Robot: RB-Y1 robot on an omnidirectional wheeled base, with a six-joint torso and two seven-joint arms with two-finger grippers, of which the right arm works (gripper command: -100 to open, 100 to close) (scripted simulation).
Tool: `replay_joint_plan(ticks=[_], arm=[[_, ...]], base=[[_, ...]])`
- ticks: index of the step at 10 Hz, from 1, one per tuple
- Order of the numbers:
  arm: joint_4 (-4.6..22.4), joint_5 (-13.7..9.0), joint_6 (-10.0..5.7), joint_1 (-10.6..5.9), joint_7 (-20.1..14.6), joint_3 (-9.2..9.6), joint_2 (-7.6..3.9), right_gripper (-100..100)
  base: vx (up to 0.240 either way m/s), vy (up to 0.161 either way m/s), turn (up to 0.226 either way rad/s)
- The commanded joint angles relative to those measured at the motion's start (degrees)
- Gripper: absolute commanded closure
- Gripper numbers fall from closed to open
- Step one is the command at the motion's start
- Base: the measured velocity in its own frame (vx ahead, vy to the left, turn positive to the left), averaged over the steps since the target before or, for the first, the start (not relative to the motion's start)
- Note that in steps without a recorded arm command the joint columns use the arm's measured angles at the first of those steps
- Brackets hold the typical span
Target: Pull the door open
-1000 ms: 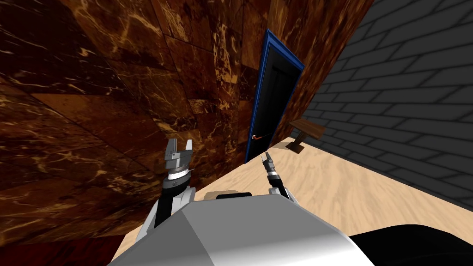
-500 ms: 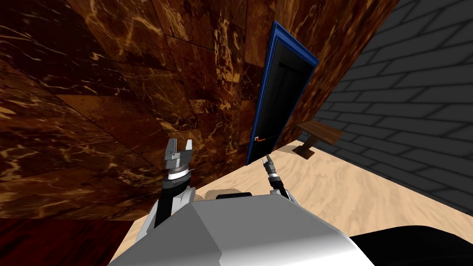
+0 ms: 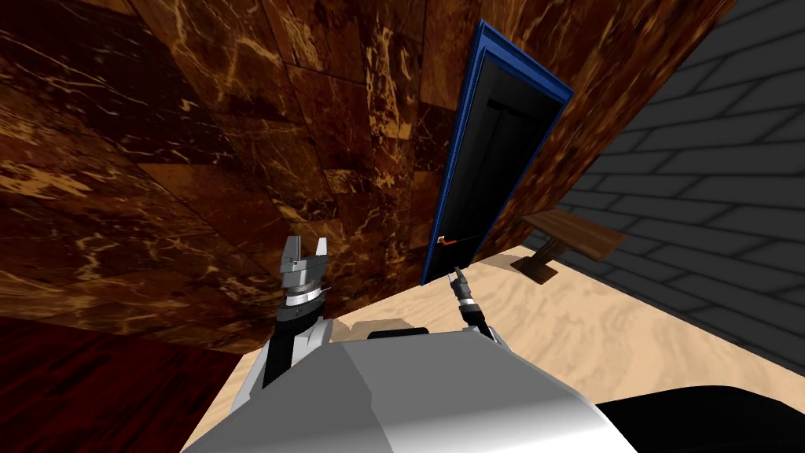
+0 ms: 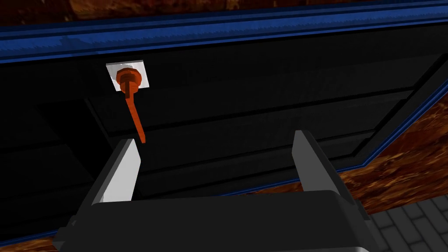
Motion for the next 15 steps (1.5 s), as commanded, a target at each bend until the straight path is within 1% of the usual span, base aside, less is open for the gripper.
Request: replay_joint_plan(ticks=[1, 10, 12, 13, 14, 15], arm=[[2.5, -0.4, -1.12, -0.45, -0.8, 0.00, -0.72, -100], [13.7, -2.1, -5.70, -2.54, -3.9, 0.21, -3.53, -100], [18.3, -2.9, -7.55, -3.38, -5.1, 0.29, -4.65, -100], [19.4, -3.0, -7.99, -3.58, -5.4, 0.31, -4.92, -100], [19.4, -3.0, -7.99, -3.58, -5.4, 0.31, -4.92, -100], [20.4, -3.2, -8.39, -3.77, -5.7, 0.33, -5.15, -100]], base=[[0.046, -0.103, 0.173], [0.037, -0.098, 0.149], [0.040, -0.153, 0.283], [0.022, -0.179, 0.186], [0.008, -0.105, 0.030], [0.016, -0.059, 0.072]])
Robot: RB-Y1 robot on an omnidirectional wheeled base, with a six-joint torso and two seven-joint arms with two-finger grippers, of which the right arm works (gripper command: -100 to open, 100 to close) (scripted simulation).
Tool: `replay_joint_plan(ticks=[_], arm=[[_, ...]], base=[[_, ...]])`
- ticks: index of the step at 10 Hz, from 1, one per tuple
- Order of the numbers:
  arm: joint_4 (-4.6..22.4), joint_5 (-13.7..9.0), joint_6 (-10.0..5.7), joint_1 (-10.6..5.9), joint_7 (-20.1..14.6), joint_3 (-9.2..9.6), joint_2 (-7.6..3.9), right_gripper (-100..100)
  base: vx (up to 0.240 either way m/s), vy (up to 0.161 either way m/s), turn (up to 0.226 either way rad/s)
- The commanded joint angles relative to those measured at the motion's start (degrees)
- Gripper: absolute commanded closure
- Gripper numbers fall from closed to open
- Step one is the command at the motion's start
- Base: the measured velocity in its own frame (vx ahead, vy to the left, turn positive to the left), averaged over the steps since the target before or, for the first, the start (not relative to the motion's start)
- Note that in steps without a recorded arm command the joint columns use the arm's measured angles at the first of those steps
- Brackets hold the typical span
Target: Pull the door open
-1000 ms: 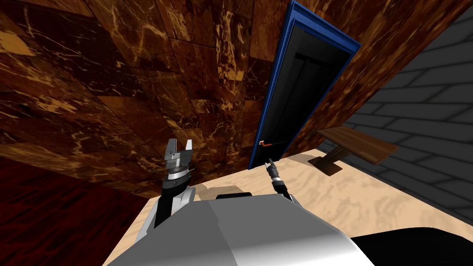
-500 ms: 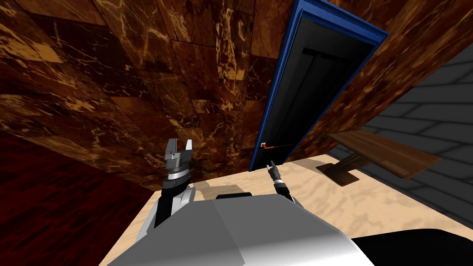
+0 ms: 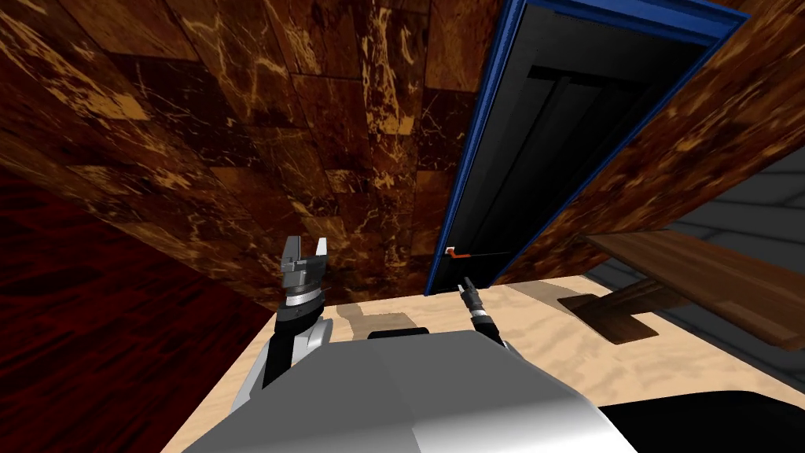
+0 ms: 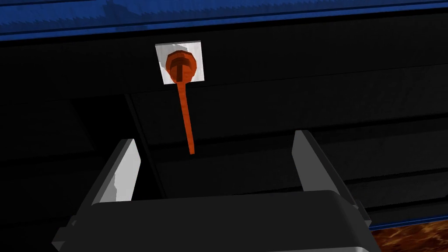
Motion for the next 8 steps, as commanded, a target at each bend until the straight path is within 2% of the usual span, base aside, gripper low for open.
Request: replay_joint_plan(ticks=[1, 3, 8], arm=[[1.9, -0.2, -0.96, -0.38, -0.5, 0.07, -0.31, -100], [4.9, -0.7, -2.15, -0.92, -1.3, 0.12, -1.02, -100], [10.5, -1.6, -4.45, -1.97, -2.8, 0.22, -2.38, -100]], base=[[0.018, -0.057, 0.125], [0.023, -0.082, 0.169], [0.018, -0.125, 0.147]])
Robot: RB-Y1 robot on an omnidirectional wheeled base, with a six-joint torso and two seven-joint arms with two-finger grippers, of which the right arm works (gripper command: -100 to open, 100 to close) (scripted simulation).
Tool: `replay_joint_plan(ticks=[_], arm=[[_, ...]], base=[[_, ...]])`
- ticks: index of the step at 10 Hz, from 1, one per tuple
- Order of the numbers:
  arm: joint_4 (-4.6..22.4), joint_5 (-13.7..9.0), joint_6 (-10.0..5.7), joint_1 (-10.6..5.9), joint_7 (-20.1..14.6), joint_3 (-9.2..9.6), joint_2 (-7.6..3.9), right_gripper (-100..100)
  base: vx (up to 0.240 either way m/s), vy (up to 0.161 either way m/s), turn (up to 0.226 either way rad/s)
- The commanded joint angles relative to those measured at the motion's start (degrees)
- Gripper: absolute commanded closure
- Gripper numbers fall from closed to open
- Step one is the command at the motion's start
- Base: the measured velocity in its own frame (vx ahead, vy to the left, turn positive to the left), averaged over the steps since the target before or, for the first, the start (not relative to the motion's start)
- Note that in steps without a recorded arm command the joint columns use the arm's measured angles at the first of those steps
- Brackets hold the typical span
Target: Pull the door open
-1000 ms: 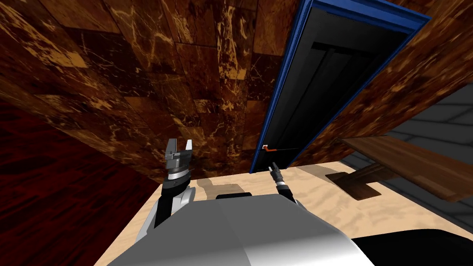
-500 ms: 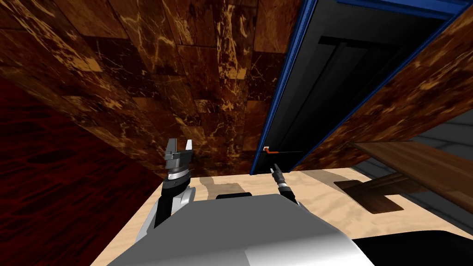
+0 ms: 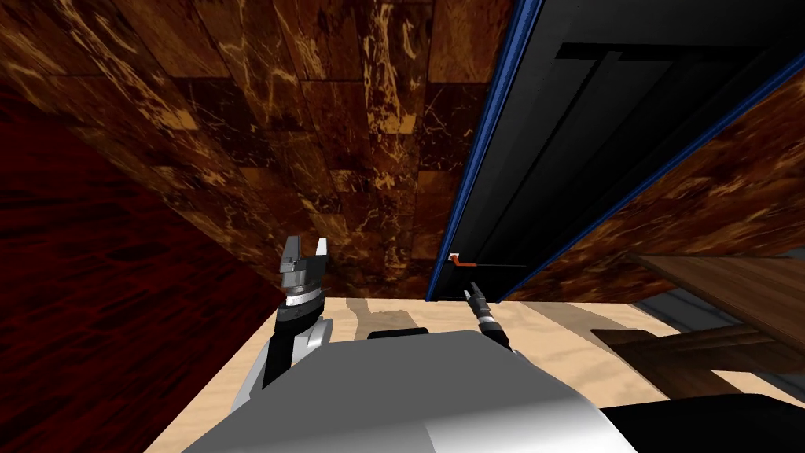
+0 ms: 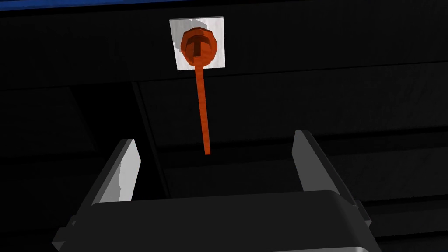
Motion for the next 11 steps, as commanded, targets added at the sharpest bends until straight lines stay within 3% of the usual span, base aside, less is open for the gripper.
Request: replay_joint_plan(ticks=[1, 6, 8, 11], arm=[[2.0, -0.3, -0.87, -0.43, -0.5, 0.05, -0.40, -100], [6.0, -0.9, -2.51, -1.18, -1.6, 0.12, -1.36, -100], [5.8, -0.8, -1.72, -1.87, -1.1, -0.18, -0.91, -100], [6.3, -0.9, -0.62, -3.23, -0.5, -0.75, -0.30, -100]], base=[[0.006, -0.112, 0.138], [0.009, -0.082, 0.101], [0.046, -0.036, 0.033], [0.187, -0.051, 0.045]])
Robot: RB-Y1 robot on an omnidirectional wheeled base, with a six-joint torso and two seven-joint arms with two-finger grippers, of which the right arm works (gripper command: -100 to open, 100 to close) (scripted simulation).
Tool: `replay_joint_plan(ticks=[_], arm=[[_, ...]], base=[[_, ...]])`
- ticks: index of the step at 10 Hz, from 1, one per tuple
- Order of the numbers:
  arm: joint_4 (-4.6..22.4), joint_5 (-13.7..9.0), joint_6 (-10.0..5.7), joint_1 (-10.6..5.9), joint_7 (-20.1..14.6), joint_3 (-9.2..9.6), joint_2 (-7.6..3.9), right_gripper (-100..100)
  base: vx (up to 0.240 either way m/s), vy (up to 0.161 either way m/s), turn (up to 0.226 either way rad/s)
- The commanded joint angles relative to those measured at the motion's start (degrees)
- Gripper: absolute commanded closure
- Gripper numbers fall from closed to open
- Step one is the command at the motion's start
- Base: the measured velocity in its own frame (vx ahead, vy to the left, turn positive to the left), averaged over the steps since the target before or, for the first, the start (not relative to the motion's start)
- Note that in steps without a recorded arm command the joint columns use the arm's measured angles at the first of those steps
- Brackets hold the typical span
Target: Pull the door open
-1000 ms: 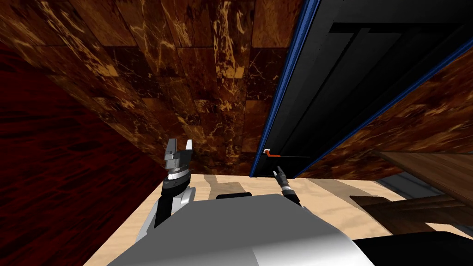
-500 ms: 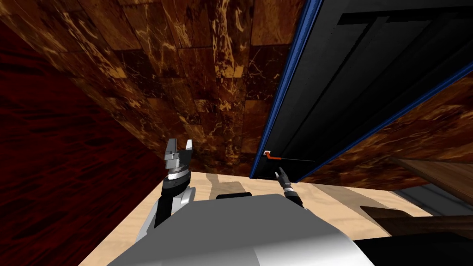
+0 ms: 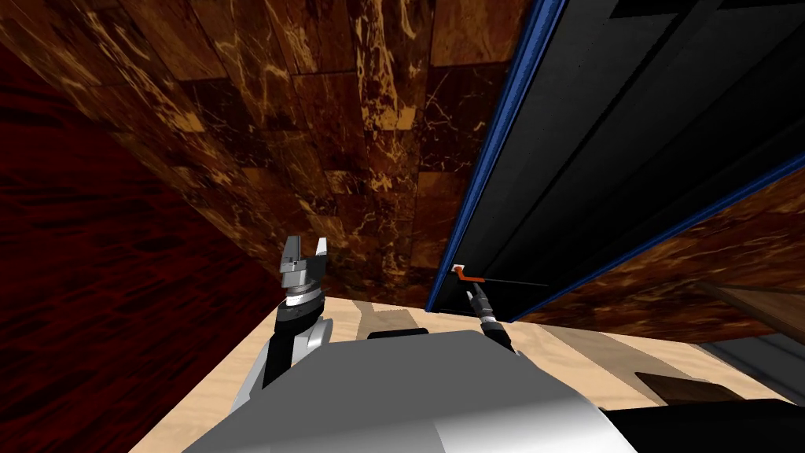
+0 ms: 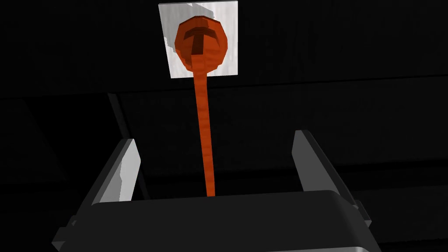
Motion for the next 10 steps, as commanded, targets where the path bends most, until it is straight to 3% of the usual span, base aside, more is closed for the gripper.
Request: replay_joint_plan(ticks=[1, 4, 5, 10], arm=[[0.6, 0.0, 0.62, -1.04, 0.4, -0.36, 0.40, -100], [0.8, -0.1, 1.11, -1.67, 0.6, -0.61, 0.58, -100], [0.8, -0.1, 1.11, -1.67, 0.6, -0.61, 0.58, 100], [0.8, -0.1, 1.11, -1.67, 0.6, -0.61, 0.58, 100]], base=[[0.206, -0.075, 0.053], [0.148, -0.045, 0.034], [-0.008, 0.001, -0.006], [-0.016, 0.004, -0.001]])
